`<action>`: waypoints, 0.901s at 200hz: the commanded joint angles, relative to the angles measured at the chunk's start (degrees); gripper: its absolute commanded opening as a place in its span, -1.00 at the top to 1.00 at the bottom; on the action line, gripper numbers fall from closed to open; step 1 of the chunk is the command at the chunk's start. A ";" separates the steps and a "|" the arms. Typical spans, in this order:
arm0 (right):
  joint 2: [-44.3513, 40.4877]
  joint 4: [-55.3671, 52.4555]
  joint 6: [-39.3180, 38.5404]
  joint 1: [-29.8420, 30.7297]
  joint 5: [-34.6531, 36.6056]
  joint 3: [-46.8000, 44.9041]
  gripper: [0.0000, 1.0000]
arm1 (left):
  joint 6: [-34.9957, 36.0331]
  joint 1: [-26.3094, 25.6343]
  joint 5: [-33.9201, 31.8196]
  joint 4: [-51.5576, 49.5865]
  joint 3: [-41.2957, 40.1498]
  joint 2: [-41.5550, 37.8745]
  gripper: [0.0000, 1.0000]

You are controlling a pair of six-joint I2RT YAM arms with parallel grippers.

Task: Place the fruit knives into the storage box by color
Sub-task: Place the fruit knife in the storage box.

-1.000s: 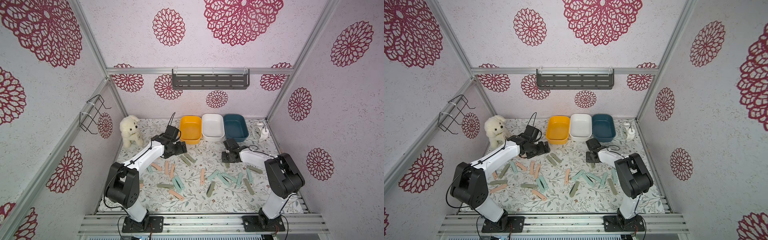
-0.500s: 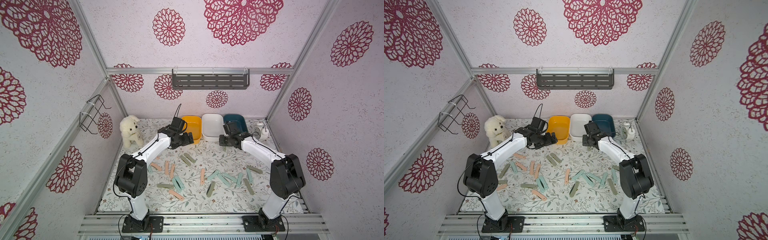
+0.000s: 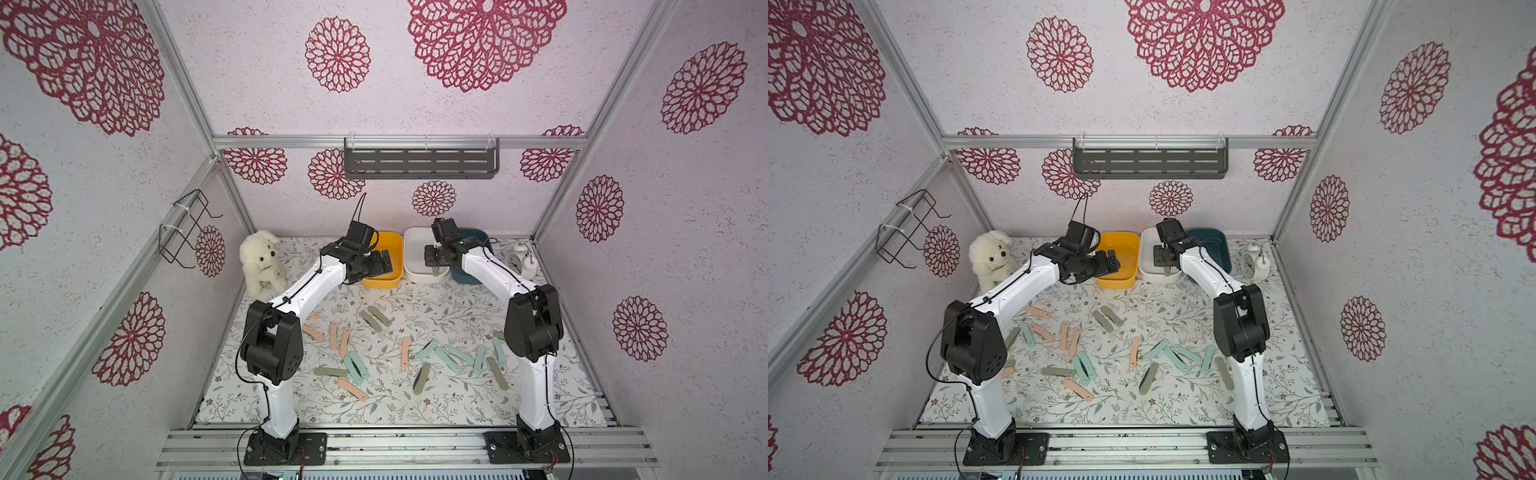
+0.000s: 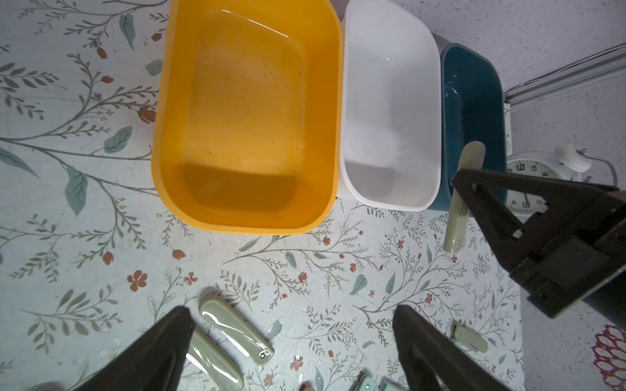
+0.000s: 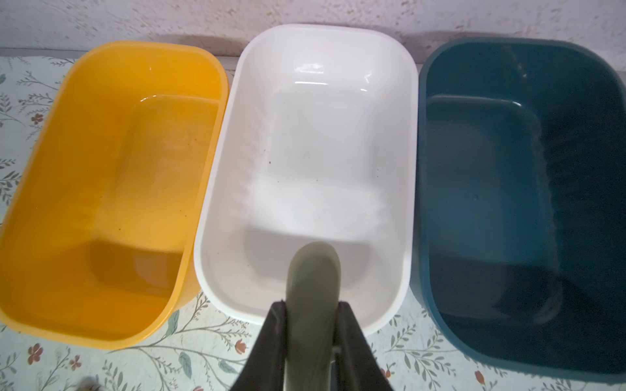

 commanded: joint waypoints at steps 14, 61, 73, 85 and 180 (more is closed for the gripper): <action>5.85 -3.53 -1.32 -0.82 1.57 11.04 0.60 | 1.73 0.64 -1.90 -3.86 1.88 1.61 -0.95; 19.25 -13.84 -0.16 -1.22 1.58 32.36 0.60 | 1.06 0.85 -1.31 -3.05 0.49 1.62 -0.95; 22.39 -16.67 0.41 -1.19 0.78 38.25 0.60 | 1.16 0.94 -1.62 -2.97 -0.16 1.46 -0.95; 24.74 -18.47 1.22 -1.18 0.62 42.15 0.60 | 1.13 1.09 -2.05 -3.06 -0.52 1.36 -0.95; 37.30 -20.73 4.00 -1.75 1.58 55.23 0.58 | 0.48 2.21 -3.37 -4.10 -3.61 -0.26 -0.95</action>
